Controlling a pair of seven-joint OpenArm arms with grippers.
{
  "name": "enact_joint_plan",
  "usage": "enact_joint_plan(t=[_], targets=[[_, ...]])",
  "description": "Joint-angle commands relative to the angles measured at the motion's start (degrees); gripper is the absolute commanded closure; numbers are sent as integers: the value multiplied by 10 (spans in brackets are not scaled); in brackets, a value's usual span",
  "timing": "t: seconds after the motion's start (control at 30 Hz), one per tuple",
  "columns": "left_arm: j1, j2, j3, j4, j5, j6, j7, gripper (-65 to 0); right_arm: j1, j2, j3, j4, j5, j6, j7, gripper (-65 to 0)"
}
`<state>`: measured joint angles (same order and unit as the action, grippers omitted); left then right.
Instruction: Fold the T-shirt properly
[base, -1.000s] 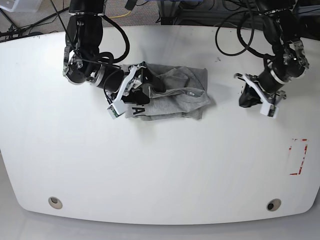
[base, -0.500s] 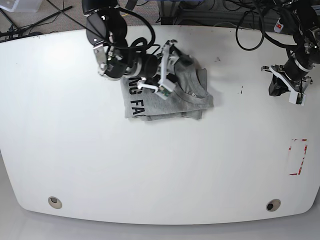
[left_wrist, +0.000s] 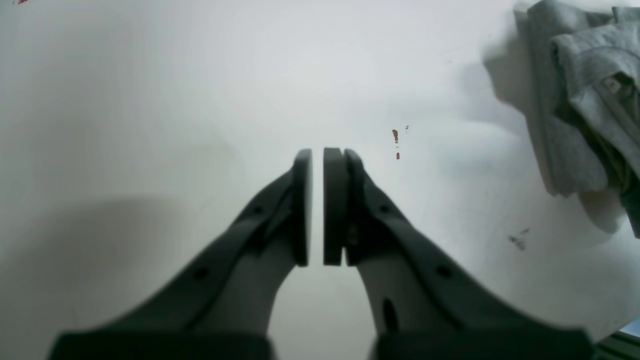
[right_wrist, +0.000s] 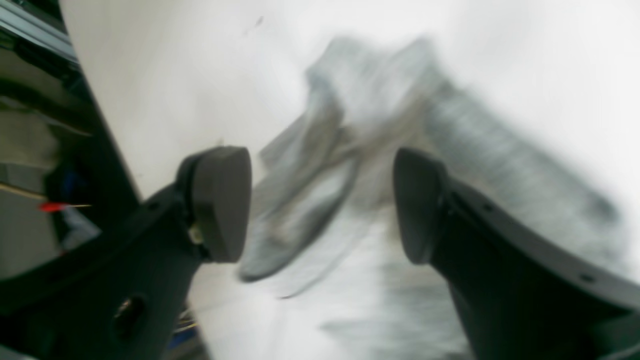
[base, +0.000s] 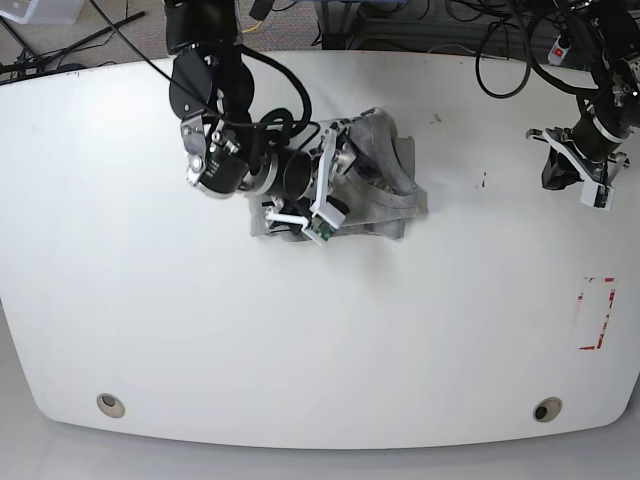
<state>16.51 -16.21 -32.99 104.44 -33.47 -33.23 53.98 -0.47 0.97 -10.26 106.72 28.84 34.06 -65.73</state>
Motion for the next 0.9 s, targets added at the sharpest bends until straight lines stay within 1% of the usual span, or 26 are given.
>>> enact_joint_plan(t=[0.0, 0.17, 0.33, 0.5, 0.6, 0.63, 0.67, 0.73, 0.8, 0.83, 0.87], targets=[[-5, -19, -5, 8, -8, -2, -14, -22, 56, 2, -19, -30, 11, 1, 13, -430], [-4, -21, -5, 8, -8, -2, -14, -22, 132, 2, -79, -115, 11, 1, 52, -430], [6, -21, -5, 9, -8, -2, -14, -22, 198, 1, -143, -220, 11, 1, 77, -430], [8, -19, -5, 9, -8, -2, -14, -22, 213, 1, -177, -297, 11, 1, 122, -430], [8, -19, -5, 9, -8, -2, -14, -22, 213, 1, -187, -316, 11, 1, 131, -417], [8, -18, -5, 8, -8, -2, -14, -22, 213, 1, -191, -319, 11, 1, 134, -377], [8, -18, -5, 8, -8, -2, -14, -22, 212, 1, -194, -319, 11, 1, 135, -323], [8, -18, -5, 8, -8, -2, -14, -22, 211, 1, -195, -321, 11, 1, 135, -200], [8, -18, -5, 8, -8, -2, -14, -22, 210, 1, -195, -319, 11, 1, 135, -49], [8, -18, -5, 8, -8, -2, -14, -22, 210, 0, -195, -319, 11, 1, 135, -5], [8, -18, -5, 8, -8, -2, -14, -22, 209, 0, -195, -318, 11, 1, 135, 0]])
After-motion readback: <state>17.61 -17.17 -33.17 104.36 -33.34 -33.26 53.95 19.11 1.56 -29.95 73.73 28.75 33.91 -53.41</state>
